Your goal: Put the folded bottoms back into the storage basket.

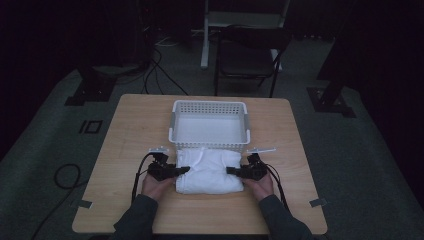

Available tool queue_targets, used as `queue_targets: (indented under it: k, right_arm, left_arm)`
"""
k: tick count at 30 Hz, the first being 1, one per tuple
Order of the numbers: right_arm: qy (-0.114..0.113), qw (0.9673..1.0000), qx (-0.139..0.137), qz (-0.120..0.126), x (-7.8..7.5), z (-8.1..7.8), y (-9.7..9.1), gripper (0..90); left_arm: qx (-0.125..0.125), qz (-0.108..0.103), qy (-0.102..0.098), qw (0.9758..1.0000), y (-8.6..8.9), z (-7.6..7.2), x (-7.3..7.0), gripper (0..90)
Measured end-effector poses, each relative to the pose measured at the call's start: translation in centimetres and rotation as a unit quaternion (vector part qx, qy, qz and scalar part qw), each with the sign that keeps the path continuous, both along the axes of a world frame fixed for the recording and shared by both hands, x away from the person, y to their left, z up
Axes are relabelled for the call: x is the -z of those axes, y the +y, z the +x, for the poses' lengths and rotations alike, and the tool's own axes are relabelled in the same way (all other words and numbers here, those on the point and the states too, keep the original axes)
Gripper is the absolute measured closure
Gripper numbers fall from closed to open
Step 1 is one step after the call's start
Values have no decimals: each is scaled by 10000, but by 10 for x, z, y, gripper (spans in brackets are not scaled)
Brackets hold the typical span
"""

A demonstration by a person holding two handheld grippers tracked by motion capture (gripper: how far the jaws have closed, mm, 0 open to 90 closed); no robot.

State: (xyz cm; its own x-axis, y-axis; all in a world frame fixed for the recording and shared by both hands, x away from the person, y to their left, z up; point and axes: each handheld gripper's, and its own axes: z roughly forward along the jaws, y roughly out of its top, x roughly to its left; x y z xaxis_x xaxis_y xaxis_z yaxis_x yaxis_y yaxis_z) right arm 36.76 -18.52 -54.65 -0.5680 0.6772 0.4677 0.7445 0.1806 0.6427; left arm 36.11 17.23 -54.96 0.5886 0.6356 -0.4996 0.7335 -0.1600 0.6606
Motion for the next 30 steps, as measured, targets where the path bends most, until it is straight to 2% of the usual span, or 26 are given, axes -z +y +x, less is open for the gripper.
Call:
queue_targets:
  k: [2,8,11,21,30]
  right_arm:
    - [-5,10000,5,16,0,-1,0,621]
    - [-251,9996,7,-115,-6,-6,2,639]
    - [-371,9992,-12,-151,-9,-9,2,643]
    - [-659,9976,-39,-194,-19,-19,3,653]
    - [-745,9972,-88,-51,-26,-24,1,655]
  left_arm:
    - [-4,36,-53,10000,0,-1,-1,583]
    - [-35,255,-374,9990,-4,-8,-8,610]
    - [-37,174,-363,9992,-3,-10,-10,613]
    - [-34,130,-484,9987,-1,-17,-19,623]
    - [-61,35,-633,9980,1,-25,-29,626]
